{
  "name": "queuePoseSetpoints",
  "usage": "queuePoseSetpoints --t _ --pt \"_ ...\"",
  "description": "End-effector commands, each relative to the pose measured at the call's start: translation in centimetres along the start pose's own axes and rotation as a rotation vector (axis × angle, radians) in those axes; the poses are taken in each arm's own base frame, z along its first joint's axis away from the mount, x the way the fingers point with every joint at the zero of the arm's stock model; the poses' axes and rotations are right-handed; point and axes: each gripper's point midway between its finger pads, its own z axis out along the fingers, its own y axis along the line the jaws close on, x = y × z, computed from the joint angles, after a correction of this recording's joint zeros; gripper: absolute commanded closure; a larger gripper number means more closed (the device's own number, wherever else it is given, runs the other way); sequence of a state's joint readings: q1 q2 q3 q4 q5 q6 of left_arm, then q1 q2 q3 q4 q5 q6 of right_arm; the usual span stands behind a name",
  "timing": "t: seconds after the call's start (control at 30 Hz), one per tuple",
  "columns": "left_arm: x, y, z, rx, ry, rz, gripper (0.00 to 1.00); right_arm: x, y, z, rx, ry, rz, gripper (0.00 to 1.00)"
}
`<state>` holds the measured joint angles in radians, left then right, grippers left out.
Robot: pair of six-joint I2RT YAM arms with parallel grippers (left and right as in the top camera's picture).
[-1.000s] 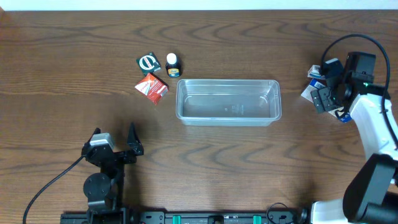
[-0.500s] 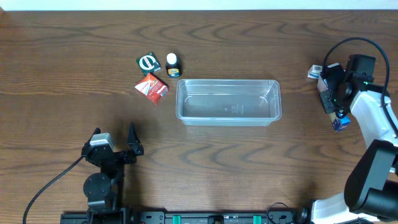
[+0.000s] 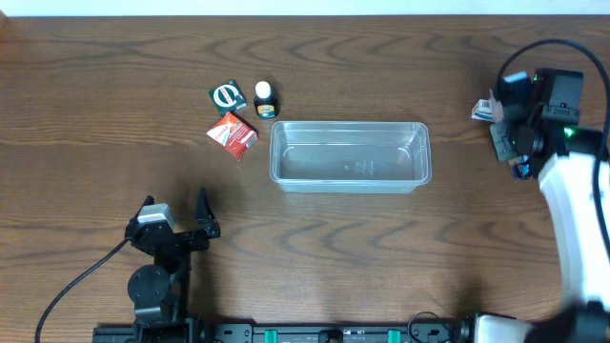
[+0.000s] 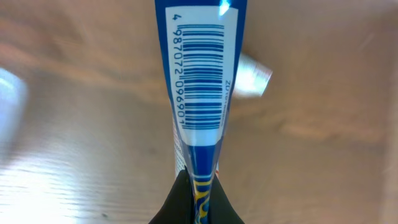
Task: Pack container
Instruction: 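Carry the blue box with the right gripper over the clear container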
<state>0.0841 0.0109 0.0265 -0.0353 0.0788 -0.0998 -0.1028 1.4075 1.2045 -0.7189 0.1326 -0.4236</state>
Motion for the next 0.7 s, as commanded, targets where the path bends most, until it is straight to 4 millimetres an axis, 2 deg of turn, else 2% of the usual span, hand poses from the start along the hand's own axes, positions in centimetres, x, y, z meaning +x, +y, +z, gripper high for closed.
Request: queuePoseSetpoints --t 0.0,0.13,0.23,0.33,0.43,0.67 --pt "1.6 0.3 0.1 -0.008 0.045 0.012 0.02 -4.1 2.5 -5.6 -0.042 -0.193 -0.067 0.99" --pt "1.6 0.3 0.1 -0.008 0.045 0.012 0.02 -6.1 10.4 -10.8 -0.265 -0.396 -0.400 0.99" --pt "1.6 0.3 0.1 -0.008 0.045 0.012 0.02 -5.8 14.1 -12.3 -0.338 -0.438 -0.563 0.99" --pt "1.6 0.3 0.1 -0.008 0.045 0.012 0.02 -4.7 16.9 -12.2 -0.391 -0.421 -0.727 0.99" --pt "1.6 0.3 0.1 -0.008 0.045 0.012 0.02 -3.7 18.7 -11.2 -0.428 -0.390 -0.862 0.99" --pt "1.6 0.3 0.1 -0.008 0.045 0.012 0.02 -2.8 20.8 -7.9 -0.473 -0.331 -1.036 0.99"
